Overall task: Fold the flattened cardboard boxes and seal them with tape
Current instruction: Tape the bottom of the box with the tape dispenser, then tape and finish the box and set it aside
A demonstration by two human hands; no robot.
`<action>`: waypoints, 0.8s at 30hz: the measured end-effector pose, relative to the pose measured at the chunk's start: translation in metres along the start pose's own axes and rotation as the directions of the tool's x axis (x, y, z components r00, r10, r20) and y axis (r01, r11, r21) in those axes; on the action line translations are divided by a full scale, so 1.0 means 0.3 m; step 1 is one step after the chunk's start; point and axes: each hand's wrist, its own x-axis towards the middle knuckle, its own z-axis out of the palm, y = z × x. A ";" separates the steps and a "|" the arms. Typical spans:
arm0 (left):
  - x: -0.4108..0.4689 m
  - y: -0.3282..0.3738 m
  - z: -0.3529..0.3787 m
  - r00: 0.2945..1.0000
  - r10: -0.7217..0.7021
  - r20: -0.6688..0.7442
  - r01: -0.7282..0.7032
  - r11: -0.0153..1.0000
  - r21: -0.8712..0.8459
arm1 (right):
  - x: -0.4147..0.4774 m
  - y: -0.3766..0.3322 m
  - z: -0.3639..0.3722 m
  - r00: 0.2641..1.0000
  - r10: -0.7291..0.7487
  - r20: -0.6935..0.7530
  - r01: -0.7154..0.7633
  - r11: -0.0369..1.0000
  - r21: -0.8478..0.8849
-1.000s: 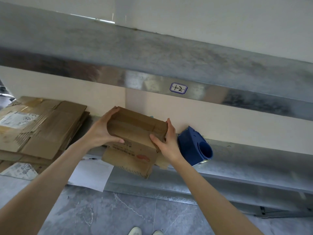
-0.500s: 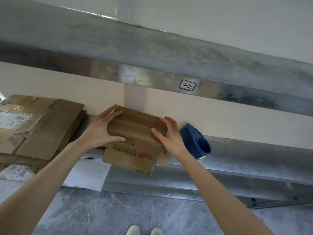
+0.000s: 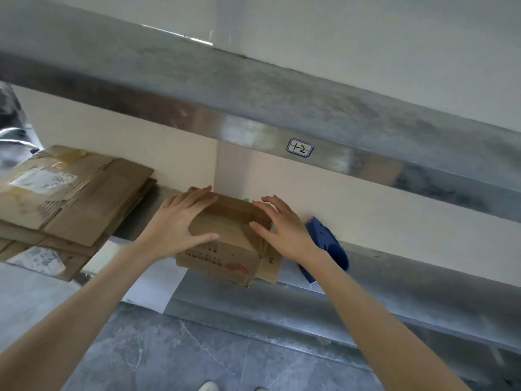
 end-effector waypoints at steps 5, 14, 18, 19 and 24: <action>-0.047 0.108 0.025 0.995 -0.086 -0.054 0.091 0.990 0.104 | -0.011 0.052 -0.028 0.995 -0.080 0.057 0.081 0.997 -0.011; -0.063 0.299 0.073 0.942 -0.315 -0.116 0.335 0.902 0.272 | -0.089 0.243 -0.081 0.998 -0.069 0.012 0.070 0.989 -0.132; -0.072 0.365 0.097 0.911 -0.394 -0.119 0.412 0.861 0.298 | -0.154 0.363 -0.082 0.990 0.136 0.039 -0.134 0.989 -0.054; -0.075 0.377 0.099 0.907 -0.405 -0.119 0.421 0.856 0.301 | -0.166 0.390 -0.076 0.982 0.177 0.072 -0.173 0.983 -0.057; -0.089 0.407 0.101 0.897 -0.427 -0.117 0.441 0.837 0.325 | -0.207 0.457 -0.016 0.933 0.306 0.189 -0.308 0.951 -0.023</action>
